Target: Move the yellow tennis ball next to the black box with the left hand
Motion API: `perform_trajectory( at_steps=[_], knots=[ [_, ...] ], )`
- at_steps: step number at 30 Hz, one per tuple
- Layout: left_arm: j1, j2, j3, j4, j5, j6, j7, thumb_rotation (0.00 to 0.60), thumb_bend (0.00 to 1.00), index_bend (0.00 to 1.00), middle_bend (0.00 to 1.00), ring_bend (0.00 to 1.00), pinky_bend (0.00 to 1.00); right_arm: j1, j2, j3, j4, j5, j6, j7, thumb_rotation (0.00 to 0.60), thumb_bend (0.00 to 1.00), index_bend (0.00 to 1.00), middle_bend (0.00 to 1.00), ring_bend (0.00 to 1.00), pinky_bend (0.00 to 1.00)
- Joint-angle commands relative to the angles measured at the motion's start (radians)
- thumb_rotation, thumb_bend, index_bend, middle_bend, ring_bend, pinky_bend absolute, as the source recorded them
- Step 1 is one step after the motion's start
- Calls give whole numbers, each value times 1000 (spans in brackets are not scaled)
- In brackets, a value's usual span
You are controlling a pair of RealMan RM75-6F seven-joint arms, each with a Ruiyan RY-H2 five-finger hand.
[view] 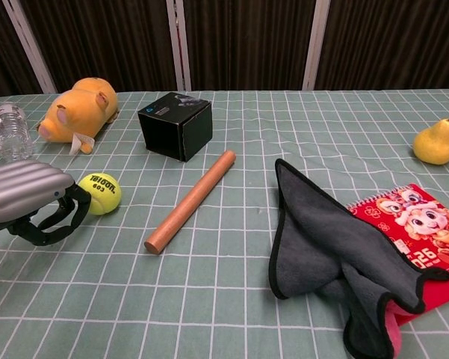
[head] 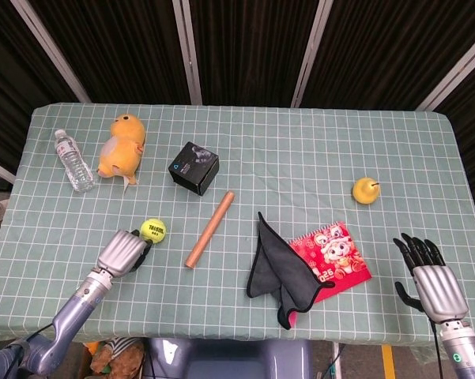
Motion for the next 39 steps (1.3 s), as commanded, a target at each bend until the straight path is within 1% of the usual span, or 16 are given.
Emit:
perform_trajectory(
  at_steps=[1, 10, 19, 25, 39],
  knots=[
    [-5, -4, 2, 4, -3, -2, 1, 600, 560, 572, 771, 423, 662, 1, 1, 1, -1, 2, -1, 0, 600, 434, 0, 0, 0, 0],
    [-36, -17, -3, 31, -40, -34, -5, 600, 534, 570, 766, 426, 662, 0, 0, -1, -1, 8, 4, -6, 600, 435, 0, 0, 0, 0],
    [-82, -37, -18, 73, -75, -84, -27, 600, 525, 509, 716, 426, 653, -3, 3, 2, 1, 18, 13, -2, 600, 434, 0, 0, 0, 0],
    [-106, -46, -18, 94, -84, -103, -41, 600, 521, 504, 701, 426, 650, -1, 7, 5, -2, 21, 16, -1, 600, 435, 0, 0, 0, 0],
    [-144, -28, -18, 105, -103, -119, -51, 600, 521, 493, 697, 426, 649, 0, 1, 8, 6, 35, 16, -4, 600, 435, 0, 0, 0, 0]
  ],
)
